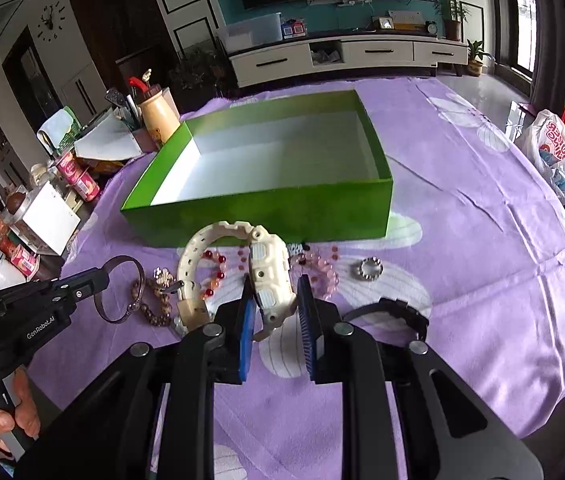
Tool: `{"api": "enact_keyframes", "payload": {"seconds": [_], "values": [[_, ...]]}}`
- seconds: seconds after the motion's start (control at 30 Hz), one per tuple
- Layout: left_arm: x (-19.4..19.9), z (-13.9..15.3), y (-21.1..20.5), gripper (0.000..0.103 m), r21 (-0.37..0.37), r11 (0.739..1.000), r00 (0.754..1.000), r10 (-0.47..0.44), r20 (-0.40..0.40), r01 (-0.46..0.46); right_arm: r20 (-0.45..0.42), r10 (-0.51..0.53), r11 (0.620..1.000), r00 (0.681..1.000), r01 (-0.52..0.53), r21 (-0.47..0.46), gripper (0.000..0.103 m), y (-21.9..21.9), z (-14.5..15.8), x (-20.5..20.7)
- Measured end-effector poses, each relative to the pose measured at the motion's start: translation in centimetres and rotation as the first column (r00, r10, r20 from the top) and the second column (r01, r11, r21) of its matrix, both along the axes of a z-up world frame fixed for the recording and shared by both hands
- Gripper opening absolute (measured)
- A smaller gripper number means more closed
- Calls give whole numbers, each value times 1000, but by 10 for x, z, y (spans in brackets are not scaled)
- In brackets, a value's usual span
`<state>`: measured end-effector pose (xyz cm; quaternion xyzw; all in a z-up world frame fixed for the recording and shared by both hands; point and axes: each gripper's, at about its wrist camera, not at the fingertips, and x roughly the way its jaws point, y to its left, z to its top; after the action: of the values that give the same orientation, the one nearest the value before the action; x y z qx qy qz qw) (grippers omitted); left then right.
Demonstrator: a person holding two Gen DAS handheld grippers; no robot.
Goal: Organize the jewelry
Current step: 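Carry the bangle and cream watch into the green box and release both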
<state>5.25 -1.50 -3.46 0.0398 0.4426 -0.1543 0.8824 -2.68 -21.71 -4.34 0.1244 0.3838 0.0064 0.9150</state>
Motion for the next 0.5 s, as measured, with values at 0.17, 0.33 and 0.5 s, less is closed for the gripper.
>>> {"api": "enact_keyframes", "payload": {"seconds": [0.17,0.33,0.5], "values": [[22,18,-13,4,6,1000,998,7,56,-7,42,-15,1000,999,15,-7,20,-9,15,19],[45,26,-25,4,16,1000,996,10,89,-12,61,-25,1000,998,26,-9,20,-15,22,42],[67,27,-35,4,31,999,994,11,108,-14,59,-37,999,998,37,5,21,-20,19,66]]}}
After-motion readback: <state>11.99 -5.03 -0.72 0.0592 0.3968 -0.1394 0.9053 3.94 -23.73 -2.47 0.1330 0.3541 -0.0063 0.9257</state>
